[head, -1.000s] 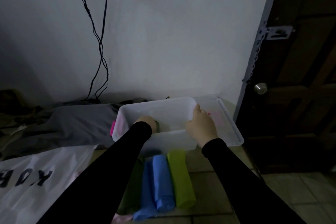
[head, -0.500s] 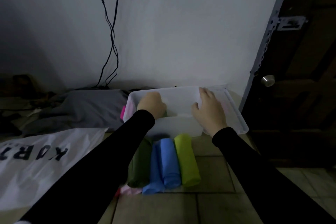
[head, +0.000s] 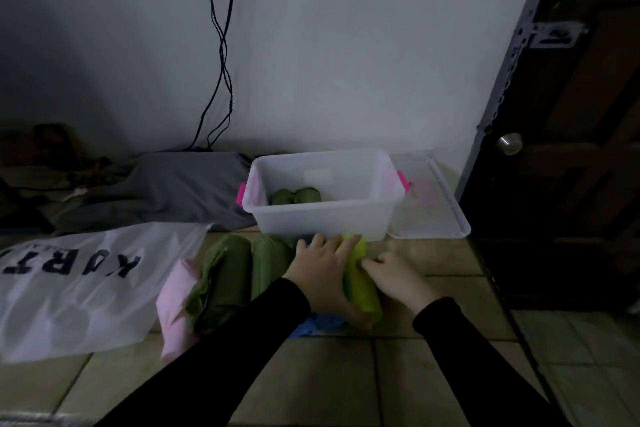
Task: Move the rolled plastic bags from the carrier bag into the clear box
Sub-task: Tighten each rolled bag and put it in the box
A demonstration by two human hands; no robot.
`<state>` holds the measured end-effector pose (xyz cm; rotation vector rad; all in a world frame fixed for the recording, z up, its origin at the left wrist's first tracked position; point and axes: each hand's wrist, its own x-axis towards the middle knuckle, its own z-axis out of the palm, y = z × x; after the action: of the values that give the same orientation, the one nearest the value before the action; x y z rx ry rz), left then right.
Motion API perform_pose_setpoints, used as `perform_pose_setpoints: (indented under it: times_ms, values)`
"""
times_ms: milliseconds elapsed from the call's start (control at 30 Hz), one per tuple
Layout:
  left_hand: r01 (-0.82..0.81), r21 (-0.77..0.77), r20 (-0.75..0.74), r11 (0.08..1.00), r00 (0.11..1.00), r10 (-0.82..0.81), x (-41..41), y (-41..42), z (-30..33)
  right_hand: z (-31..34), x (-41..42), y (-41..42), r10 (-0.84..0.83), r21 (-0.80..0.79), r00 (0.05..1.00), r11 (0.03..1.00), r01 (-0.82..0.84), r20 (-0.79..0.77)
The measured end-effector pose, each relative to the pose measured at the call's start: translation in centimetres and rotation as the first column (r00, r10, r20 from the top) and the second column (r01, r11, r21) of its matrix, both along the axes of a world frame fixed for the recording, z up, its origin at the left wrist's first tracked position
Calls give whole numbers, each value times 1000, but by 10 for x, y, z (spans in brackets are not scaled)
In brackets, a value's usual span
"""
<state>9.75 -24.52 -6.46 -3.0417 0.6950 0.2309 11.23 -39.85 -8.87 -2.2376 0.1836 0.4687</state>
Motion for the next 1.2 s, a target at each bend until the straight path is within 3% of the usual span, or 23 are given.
perform_pose_setpoints:
  times_ms: [167, 300, 500, 700, 800, 900, 967, 1067, 1200]
  values:
    - [32, -84, 10, 996, 999, -31, 2, -5, -5, -1, -2, -4, -31, 87, 999, 996, 33, -23]
    - [116, -290, 44, 950, 993, -108, -5, -5, 11, 10, -9, -6, -139, 388, 990, 913, 128, 0]
    - [259, -511, 169, 819, 965, -200, -6, -3, 45, 29, -10, -3, -187, 823, 976, 534, 194, -108]
    - [247, -700, 163, 670, 969, -187, -5, 3, 60, 51, -8, 9, -226, 954, 964, 228, 194, -142]
    - [236, -739, 145, 631, 970, -194, -6, 7, 67, 57, -10, 9, -203, 971, 965, 133, 198, -169]
    - [250, -734, 182, 631, 968, -172, -3, 7, 69, 67, -10, 12, -202, 965, 968, 184, 188, -150]
    - [248, -726, 206, 642, 968, -140, 0, 9, 70, 72, -9, 12, -265, 934, 957, 297, 197, -118]
    - [228, -672, 215, 704, 971, -109, 3, 12, 73, 72, 1, 3, -431, 841, 899, 512, 175, 75]
    - [210, -539, 256, 815, 963, -79, 9, 20, 75, 87, 5, -10, -503, 814, 844, 560, 156, 184]
